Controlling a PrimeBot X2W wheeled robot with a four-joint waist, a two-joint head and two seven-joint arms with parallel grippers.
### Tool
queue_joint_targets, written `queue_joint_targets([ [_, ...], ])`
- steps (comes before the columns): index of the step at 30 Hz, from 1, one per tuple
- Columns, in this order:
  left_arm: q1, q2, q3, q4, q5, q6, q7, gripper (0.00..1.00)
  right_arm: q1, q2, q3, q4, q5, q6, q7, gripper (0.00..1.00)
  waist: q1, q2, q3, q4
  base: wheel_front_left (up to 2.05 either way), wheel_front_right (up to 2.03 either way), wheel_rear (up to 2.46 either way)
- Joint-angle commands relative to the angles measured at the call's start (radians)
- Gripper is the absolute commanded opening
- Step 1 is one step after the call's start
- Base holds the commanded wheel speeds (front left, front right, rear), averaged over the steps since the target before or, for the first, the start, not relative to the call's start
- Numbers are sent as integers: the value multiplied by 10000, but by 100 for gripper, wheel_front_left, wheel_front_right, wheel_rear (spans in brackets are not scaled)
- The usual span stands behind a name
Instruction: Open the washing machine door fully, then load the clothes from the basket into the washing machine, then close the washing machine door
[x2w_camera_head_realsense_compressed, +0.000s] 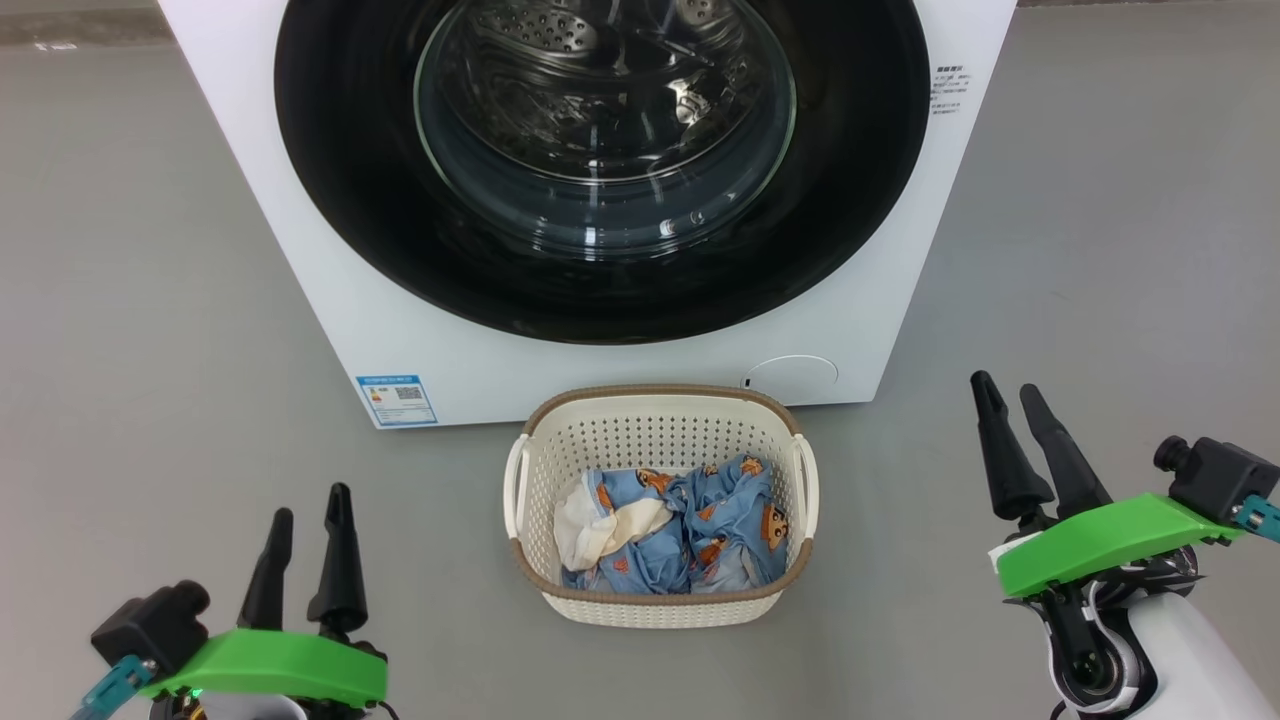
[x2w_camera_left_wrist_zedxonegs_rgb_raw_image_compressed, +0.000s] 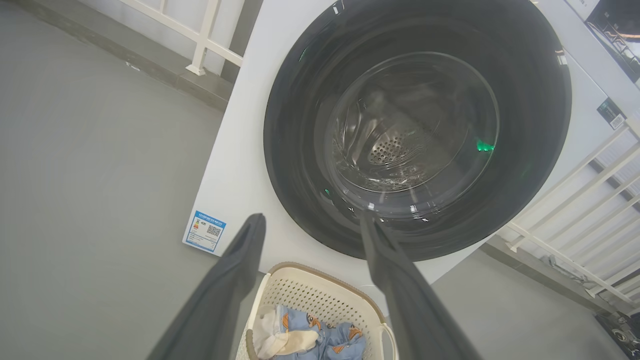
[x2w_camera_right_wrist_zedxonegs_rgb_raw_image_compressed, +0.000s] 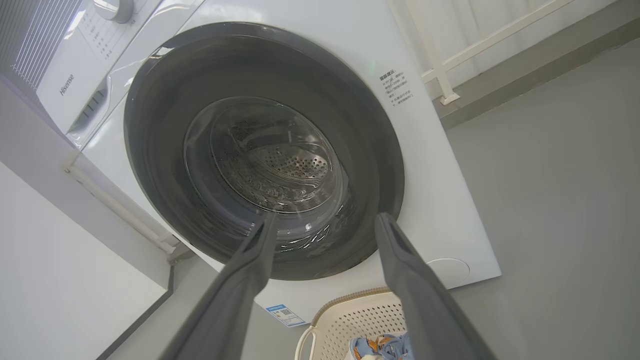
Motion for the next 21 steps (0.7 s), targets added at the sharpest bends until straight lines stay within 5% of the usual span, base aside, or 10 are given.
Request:
queue_joint_targets([
  [1,-509,188,163,-152,340,25,-152,100,-511,-182,276,-145,-378,42,-174,100,-1,0,-15,5,0,0,0],
  [21,-712,235,63,-27,2186,-43,-723,100,-983,-434,940,273,-2199,45,-737,100,-1,0,-161,10,0,0,0],
])
